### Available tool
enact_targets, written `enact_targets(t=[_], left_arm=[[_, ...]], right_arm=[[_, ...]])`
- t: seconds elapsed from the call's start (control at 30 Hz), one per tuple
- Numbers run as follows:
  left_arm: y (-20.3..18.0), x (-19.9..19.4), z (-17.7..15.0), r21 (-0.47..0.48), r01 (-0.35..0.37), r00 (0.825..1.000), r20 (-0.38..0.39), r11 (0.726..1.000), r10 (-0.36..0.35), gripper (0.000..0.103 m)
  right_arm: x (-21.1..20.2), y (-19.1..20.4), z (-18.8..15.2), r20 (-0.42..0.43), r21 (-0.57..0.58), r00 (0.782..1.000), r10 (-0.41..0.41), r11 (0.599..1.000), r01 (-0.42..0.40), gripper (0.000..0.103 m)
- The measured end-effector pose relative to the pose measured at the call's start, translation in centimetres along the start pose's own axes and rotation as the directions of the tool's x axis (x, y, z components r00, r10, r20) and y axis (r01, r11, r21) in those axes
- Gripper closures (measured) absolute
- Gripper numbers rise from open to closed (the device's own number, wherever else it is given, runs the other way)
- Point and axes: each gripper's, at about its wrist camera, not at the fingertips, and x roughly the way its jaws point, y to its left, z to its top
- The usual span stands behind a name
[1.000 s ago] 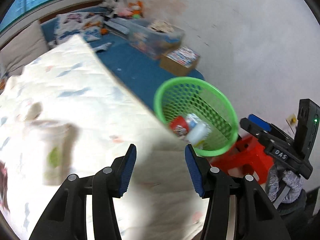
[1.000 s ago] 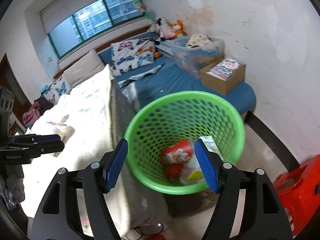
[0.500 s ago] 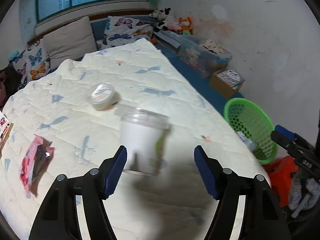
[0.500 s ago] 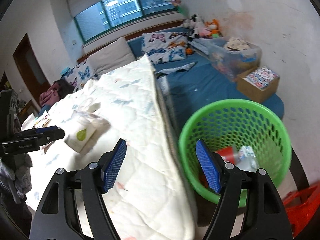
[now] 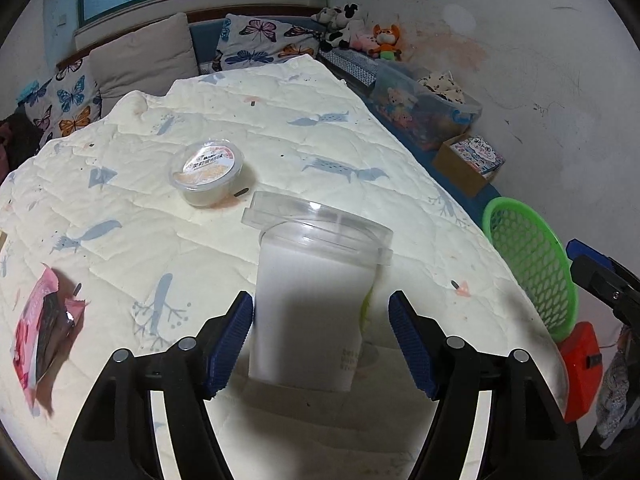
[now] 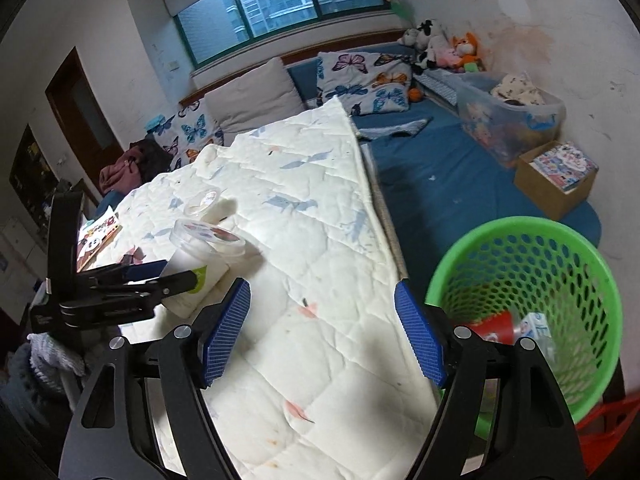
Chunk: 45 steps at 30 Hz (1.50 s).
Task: Collect trash
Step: 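Pull the clear lid off the cup with the right gripper while the left gripper holds the cup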
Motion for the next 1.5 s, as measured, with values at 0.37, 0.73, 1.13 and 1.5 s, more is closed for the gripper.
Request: enact_targets(t=[0.37, 0.73, 1.13, 1.5], left_arm=[[0.8, 1.1, 0.1, 0.000, 0.019, 1.000, 0.017, 1.000, -0.019, 0.041], [2.2, 0.3, -0.6, -0.029, 0.064, 0.998, 0.018, 0.998, -0.063, 0.043], [3.9, -0.3, -0.9, -0.067, 0.082, 0.997, -0.004, 0.994, -0.082, 0.041], [4.4, -0.8, -1.4, -0.063, 0.083, 0.996, -0.013, 0.995, -0.083, 0.038]], right_arm=[[3.4, 2.2, 1.8, -0.061, -0.004, 0.995, 0.084, 0.996, -0.085, 0.027], [8.8, 5.5, 3.3, -0.148, 0.002, 0.962, 0.228, 0.973, -0.231, 0.022], [11.3, 6.4, 3.8, -0.191, 0.009, 0.937, 0.294, 0.955, -0.298, 0.018], [12.5, 7.4, 3.9, -0.211, 0.008, 0.926, 0.313, 0.948, -0.318, 0.016]])
